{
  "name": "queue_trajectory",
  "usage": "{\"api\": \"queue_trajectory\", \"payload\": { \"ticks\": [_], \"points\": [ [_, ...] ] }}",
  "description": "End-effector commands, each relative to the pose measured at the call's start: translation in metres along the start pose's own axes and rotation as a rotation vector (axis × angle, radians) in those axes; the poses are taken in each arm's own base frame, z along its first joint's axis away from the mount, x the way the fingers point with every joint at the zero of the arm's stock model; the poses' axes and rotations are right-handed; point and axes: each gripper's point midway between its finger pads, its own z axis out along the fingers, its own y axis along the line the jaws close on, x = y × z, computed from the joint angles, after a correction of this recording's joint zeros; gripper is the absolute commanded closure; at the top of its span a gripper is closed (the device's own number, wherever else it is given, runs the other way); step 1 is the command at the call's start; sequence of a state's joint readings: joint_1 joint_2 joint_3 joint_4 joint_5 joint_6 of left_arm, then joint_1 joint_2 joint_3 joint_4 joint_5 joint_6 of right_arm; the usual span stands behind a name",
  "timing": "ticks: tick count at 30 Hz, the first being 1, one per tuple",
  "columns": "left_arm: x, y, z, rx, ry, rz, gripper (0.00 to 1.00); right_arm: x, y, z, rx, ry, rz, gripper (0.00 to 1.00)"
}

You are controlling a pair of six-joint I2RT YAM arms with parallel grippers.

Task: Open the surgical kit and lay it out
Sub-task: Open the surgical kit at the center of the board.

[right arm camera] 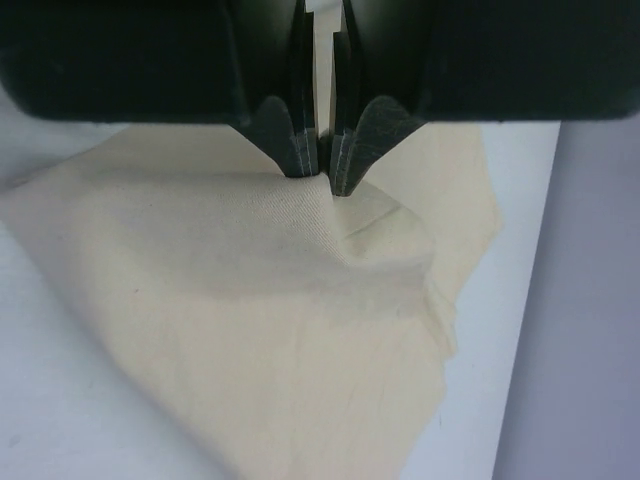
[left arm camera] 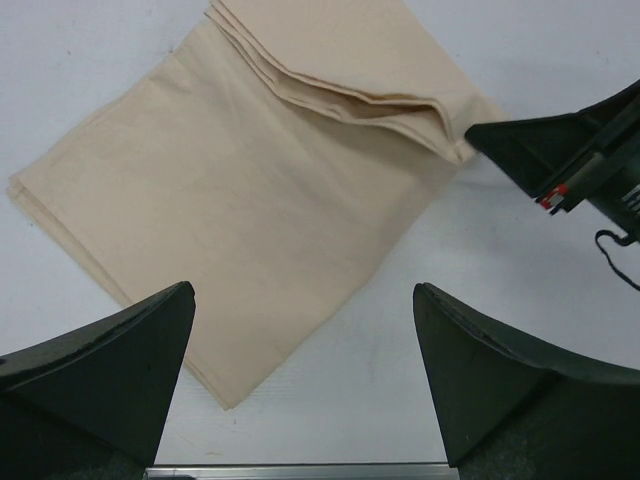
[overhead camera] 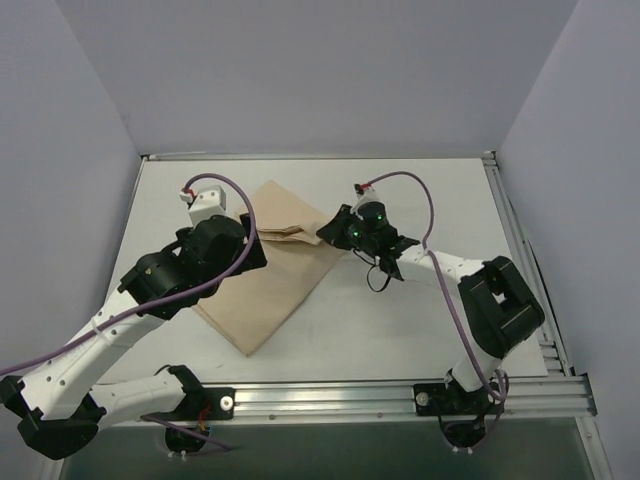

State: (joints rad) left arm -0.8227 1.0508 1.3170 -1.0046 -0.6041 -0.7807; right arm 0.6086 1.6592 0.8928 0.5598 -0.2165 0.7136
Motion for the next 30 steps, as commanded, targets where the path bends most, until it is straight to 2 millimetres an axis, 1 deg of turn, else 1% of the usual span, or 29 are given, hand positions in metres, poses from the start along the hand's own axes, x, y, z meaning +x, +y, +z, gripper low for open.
{"api": "queue_trajectory", "payload": {
  "ticks": [1,2,3,4,5,6,7,8,9,10,11,12,13,14,15,16,17,18,20,21,22,23,24,25,26,27,28,29,30],
  "points": [
    [-0.016,-0.011,0.000,0.035,-0.050,-0.023,0.00,-0.066,0.007,-0.010,-0.054,-0.141,0.057,1.00],
    [-0.016,-0.011,0.001,0.031,-0.049,-0.019,0.00,-0.081,-0.006,-0.011,-0.037,-0.171,0.078,1.00],
    [-0.015,-0.011,0.003,0.027,-0.049,-0.014,0.00,-0.090,-0.009,-0.010,-0.049,-0.194,0.083,1.00],
    [-0.015,-0.011,0.004,0.025,-0.046,-0.009,0.00,-0.091,-0.022,-0.003,-0.037,-0.190,0.096,1.00],
    [-0.014,-0.010,0.007,0.019,-0.044,-0.004,0.00,-0.109,-0.035,-0.003,-0.037,-0.230,0.109,1.00],
    [-0.014,-0.011,0.008,0.017,-0.042,-0.003,0.00,-0.113,-0.044,0.001,-0.037,-0.228,0.125,1.00],
    [-0.013,-0.010,0.009,0.014,-0.040,-0.001,0.00,-0.110,-0.062,0.010,-0.022,-0.213,0.150,1.00],
    [-0.012,-0.010,0.012,0.011,-0.037,0.001,0.00,-0.125,-0.061,0.012,-0.072,-0.256,0.164,1.00],
    [-0.010,-0.011,0.014,0.012,-0.031,0.004,0.00,-0.125,-0.085,0.018,-0.060,-0.245,0.202,1.00],
    [-0.010,-0.012,0.015,0.017,-0.029,0.005,0.00,-0.128,-0.095,0.022,-0.058,-0.251,0.220,1.00],
    [-0.008,-0.010,0.018,0.010,-0.025,0.009,0.00,-0.140,-0.098,0.024,-0.074,-0.275,0.231,1.00],
    [-0.008,-0.010,0.019,0.012,-0.022,0.010,0.00,-0.146,-0.111,0.025,-0.067,-0.287,0.245,1.00],
    [-0.006,-0.010,0.021,0.011,-0.016,0.012,0.00,-0.140,-0.125,0.034,-0.056,-0.271,0.261,1.00],
    [-0.006,-0.009,0.024,0.006,-0.012,0.019,0.00,-0.141,-0.131,0.038,-0.050,-0.268,0.266,1.00],
    [-0.007,-0.007,0.027,-0.001,-0.012,0.017,0.00,-0.152,-0.136,0.040,-0.056,-0.283,0.262,1.00],
    [-0.007,-0.009,0.029,0.011,-0.002,0.019,0.00,-0.147,-0.144,0.047,-0.052,-0.263,0.266,0.97],
    [-0.008,-0.011,0.034,0.013,0.000,0.031,0.00,-0.150,-0.147,0.049,-0.054,-0.265,0.263,0.97],
    [-0.014,-0.006,0.039,-0.001,-0.003,0.019,0.00,-0.157,-0.148,0.049,-0.058,-0.277,0.253,0.96],
    [-0.014,-0.011,0.051,0.024,0.027,0.027,0.00,-0.161,-0.155,0.050,-0.037,-0.274,0.244,0.81],
    [-0.020,-0.012,0.054,0.029,0.026,0.021,0.00,-0.164,-0.158,0.051,-0.021,-0.272,0.231,0.75],
    [-0.025,-0.006,0.061,0.014,0.026,0.005,0.00,-0.174,-0.158,0.051,-0.011,-0.282,0.190,0.71],
    [-0.028,-0.007,0.071,0.013,0.033,0.009,0.00,-0.174,-0.163,0.051,0.010,-0.274,0.189,0.63],
    [-0.031,-0.012,0.075,0.040,0.048,-0.004,0.00,-0.177,-0.166,0.050,0.024,-0.277,0.171,0.54],
    [-0.038,-0.002,0.084,0.023,0.051,-0.033,0.00,-0.183,-0.165,0.048,0.031,-0.282,0.156,0.41],
    [-0.036,-0.007,0.097,0.048,0.083,-0.038,0.00,-0.184,-0.171,0.047,0.064,-0.280,0.150,0.33],
    [-0.038,-0.007,0.105,0.066,0.097,-0.047,0.00,-0.187,-0.170,0.044,0.076,-0.284,0.136,0.28],
    [-0.047,0.000,0.115,0.067,0.099,-0.071,0.00,-0.185,-0.173,0.041,0.100,-0.267,0.120,0.21],
    [-0.043,0.002,0.132,0.065,0.138,-0.050,0.00,-0.185,-0.173,0.038,0.108,-0.260,0.110,0.20],
    [-0.043,0.003,0.139,0.077,0.163,-0.040,0.00,-0.189,-0.165,0.032,0.107,-0.264,0.093,0.17]
  ]
}}
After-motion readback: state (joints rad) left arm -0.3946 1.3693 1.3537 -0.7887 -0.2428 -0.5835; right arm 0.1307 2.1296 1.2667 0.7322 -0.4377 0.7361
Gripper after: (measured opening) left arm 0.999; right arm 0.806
